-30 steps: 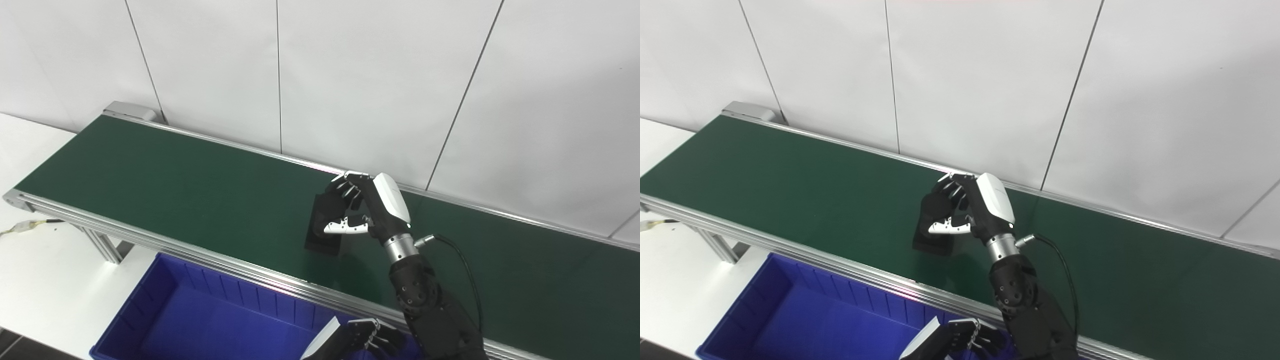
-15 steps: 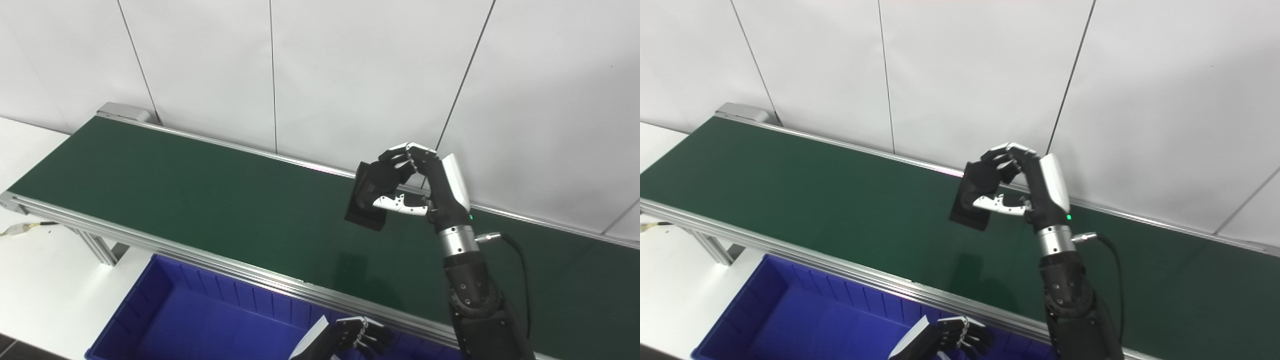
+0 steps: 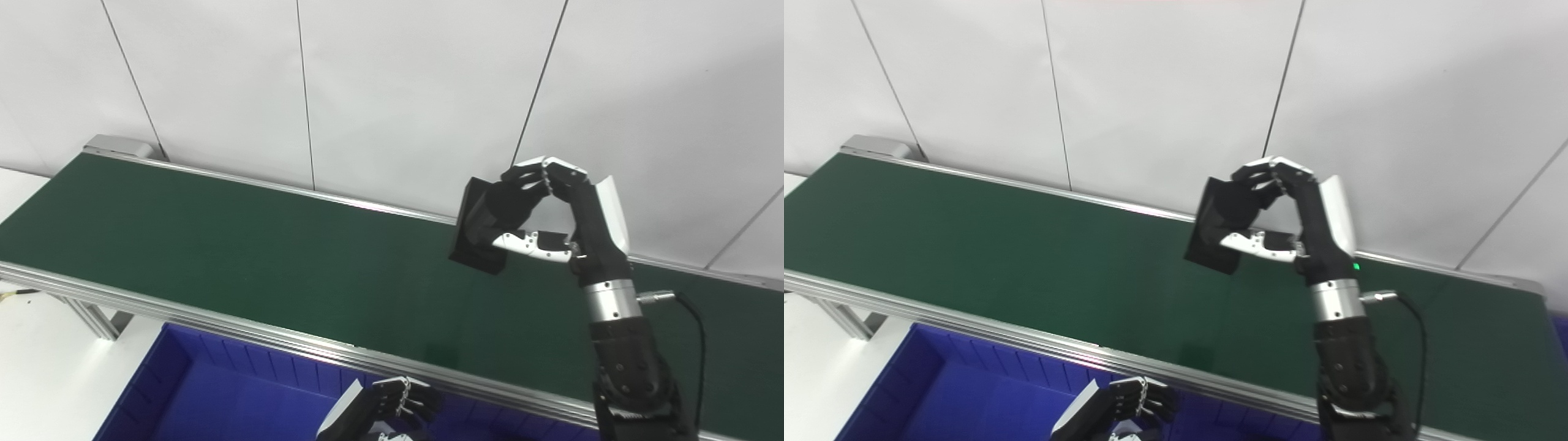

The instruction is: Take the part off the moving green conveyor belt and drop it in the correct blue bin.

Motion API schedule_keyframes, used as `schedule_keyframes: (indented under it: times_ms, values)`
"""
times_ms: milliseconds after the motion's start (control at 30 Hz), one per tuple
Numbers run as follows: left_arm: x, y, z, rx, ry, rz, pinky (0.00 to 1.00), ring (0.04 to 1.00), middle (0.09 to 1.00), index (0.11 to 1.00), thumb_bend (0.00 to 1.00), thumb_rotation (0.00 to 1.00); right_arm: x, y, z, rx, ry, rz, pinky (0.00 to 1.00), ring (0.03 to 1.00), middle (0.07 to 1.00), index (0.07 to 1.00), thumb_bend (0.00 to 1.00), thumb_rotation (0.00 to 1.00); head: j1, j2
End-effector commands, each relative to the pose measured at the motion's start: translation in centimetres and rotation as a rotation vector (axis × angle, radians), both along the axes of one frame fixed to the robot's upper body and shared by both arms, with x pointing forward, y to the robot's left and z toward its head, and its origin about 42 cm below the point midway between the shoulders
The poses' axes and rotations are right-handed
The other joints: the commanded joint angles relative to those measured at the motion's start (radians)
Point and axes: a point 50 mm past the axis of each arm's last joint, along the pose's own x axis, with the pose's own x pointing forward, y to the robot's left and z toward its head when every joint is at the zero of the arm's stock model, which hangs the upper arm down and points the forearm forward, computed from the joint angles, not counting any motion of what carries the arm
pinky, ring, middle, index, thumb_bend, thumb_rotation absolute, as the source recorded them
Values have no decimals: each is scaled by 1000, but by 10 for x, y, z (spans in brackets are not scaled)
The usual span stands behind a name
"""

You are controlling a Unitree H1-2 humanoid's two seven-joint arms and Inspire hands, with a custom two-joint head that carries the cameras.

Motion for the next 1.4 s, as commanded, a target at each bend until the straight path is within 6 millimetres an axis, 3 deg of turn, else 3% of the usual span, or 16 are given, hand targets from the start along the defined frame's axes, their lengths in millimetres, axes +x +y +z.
schedule_keyframes:
  times_ms: [0,533,867,1033,1367]
  values:
    - [5,4,13,-25,-72,9,559,622,665,669,651,598,-8,-4,19,6,-51,-1,369,408,471,531,518,0,-23,6]
    - [1,37,35,-42,-57,48,573,644,670,685,710,650,-78,-31,2,11,-25,-99,328,393,471,532,517,0,-200,99]
    - [0,50,44,-60,-61,54,557,635,672,677,649,622,-126,-42,-18,2,56,-143,336,396,482,529,517,0,-226,145]
    - [0,56,48,-57,-49,59,564,634,671,682,669,634,-147,-42,-33,-5,106,-166,353,406,482,529,517,0,-237,170]
    - [1,64,54,-39,-51,62,556,627,666,690,716,676,-167,-30,-68,17,232,-159,387,418,483,522,518,0,-233,203]
